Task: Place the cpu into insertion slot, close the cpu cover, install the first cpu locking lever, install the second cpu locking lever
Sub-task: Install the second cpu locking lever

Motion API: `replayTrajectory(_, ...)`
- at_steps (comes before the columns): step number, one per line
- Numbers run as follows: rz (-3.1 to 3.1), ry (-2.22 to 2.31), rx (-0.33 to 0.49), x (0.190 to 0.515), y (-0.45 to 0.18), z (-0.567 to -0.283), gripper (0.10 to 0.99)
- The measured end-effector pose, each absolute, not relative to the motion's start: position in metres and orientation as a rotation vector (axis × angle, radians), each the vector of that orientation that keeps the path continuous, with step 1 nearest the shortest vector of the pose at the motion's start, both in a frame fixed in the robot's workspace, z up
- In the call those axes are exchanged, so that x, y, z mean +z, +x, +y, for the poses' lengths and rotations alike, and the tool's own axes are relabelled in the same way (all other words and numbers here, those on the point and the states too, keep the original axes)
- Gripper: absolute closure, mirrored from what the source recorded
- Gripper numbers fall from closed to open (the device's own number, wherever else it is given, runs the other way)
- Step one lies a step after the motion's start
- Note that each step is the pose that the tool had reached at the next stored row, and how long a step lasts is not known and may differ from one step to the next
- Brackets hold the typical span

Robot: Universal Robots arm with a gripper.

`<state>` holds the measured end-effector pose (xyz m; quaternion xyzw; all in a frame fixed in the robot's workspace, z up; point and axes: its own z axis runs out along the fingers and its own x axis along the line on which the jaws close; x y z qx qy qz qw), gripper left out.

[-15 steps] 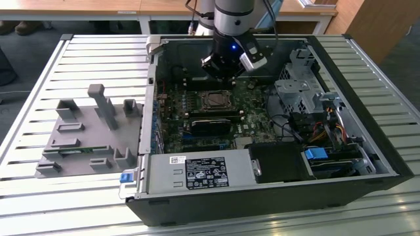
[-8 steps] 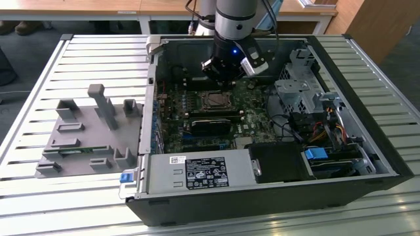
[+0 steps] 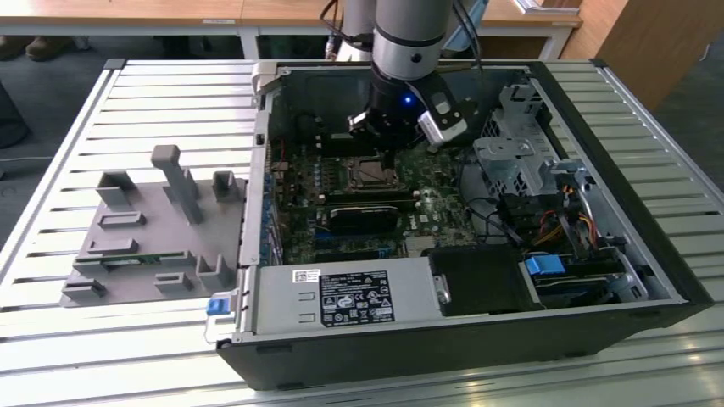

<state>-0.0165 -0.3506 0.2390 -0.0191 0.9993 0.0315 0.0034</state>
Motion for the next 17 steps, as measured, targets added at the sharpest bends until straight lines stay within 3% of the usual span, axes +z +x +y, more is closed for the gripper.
replayTrajectory(17, 3.136, -0.060, 0.135, 0.236, -0.022, -0.370, 0.980)
